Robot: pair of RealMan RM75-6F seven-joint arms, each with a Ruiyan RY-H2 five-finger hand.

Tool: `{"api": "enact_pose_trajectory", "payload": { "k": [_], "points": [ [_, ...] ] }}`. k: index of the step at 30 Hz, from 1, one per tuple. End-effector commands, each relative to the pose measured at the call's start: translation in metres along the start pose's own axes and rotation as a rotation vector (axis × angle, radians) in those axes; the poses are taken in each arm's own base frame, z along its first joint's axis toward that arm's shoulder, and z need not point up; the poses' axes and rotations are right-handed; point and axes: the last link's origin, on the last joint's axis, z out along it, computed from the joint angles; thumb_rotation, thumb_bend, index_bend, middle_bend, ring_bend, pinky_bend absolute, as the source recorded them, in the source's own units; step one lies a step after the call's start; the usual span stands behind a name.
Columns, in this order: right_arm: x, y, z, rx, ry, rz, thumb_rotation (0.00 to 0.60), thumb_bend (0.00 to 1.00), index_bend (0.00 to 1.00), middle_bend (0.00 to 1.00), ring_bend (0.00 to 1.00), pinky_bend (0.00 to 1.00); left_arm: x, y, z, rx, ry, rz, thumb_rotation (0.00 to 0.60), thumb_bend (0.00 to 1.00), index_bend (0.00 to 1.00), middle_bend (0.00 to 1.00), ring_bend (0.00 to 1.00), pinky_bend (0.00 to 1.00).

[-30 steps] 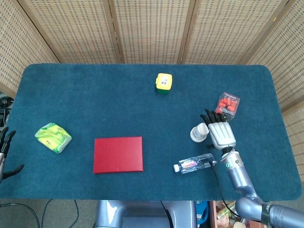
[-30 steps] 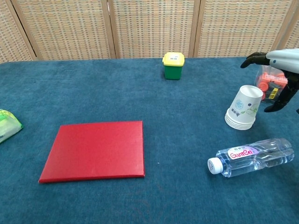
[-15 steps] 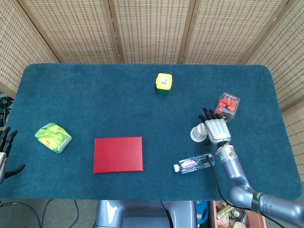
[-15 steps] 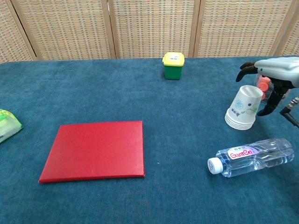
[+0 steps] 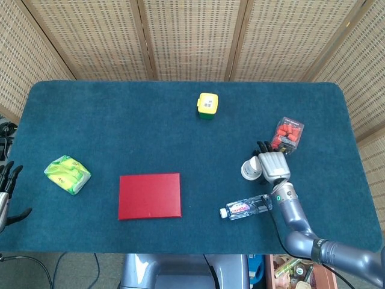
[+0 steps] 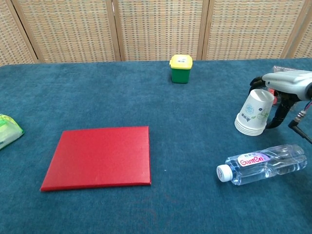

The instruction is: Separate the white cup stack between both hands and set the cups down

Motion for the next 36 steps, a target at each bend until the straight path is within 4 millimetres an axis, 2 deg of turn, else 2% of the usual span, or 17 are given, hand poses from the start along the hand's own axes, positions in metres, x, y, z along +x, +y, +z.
{"api": "enact_pose_trajectory", "payload": {
  "k": [1, 8, 11, 18, 20, 23, 30, 36],
  "points": [
    [-0.003, -0.003, 0.002, 0.003, 0.011, 0.011, 0.6, 0.09, 0.41, 0.25, 0.11, 0.42, -0.001, 0.001, 0.0, -0.004, 0.002, -0.002, 0.6, 0.12, 0.0, 0.0, 0.0, 0.0],
    [-0.001, -0.011, 0.004, 0.025, 0.06, 0.023, 0.6, 0.13, 0.62, 0.5, 0.37, 0.64, -0.002, 0.001, 0.001, -0.003, -0.003, -0.001, 0.6, 0.12, 0.0, 0.0, 0.0, 0.0],
    [-0.002, -0.012, 0.004, 0.026, 0.065, 0.027, 0.6, 0.13, 0.68, 0.56, 0.43, 0.69, -0.002, 0.001, 0.001, -0.003, -0.001, -0.002, 0.6, 0.12, 0.0, 0.0, 0.0, 0.0],
    [0.003, -0.013, 0.001, 0.021, 0.082, 0.099, 0.6, 0.15, 0.74, 0.6, 0.47, 0.73, -0.002, 0.001, 0.001, -0.009, 0.003, -0.01, 0.6, 0.13, 0.0, 0.0, 0.0, 0.0],
    [0.011, -0.015, -0.002, 0.024, 0.089, 0.214, 0.6, 0.15, 0.74, 0.6, 0.48, 0.73, -0.002, 0.002, 0.002, -0.013, 0.005, -0.024, 0.6, 0.13, 0.0, 0.0, 0.0, 0.0],
    [0.023, -0.015, -0.006, 0.039, 0.095, 0.297, 0.6, 0.15, 0.74, 0.6, 0.48, 0.73, -0.003, 0.004, 0.004, -0.021, 0.008, -0.031, 0.6, 0.13, 0.0, 0.0, 0.0, 0.0],
    [0.052, -0.014, -0.013, 0.059, 0.102, 0.451, 0.6, 0.15, 0.75, 0.61, 0.48, 0.73, -0.008, 0.006, 0.012, -0.024, -0.012, -0.06, 0.6, 0.13, 0.0, 0.0, 0.0, 0.0],
    [0.071, -0.017, -0.012, 0.077, 0.102, 0.531, 0.6, 0.15, 0.75, 0.61, 0.48, 0.73, -0.007, 0.014, 0.028, -0.047, -0.013, -0.135, 0.6, 0.13, 0.0, 0.0, 0.0, 0.0]
  ]
}}
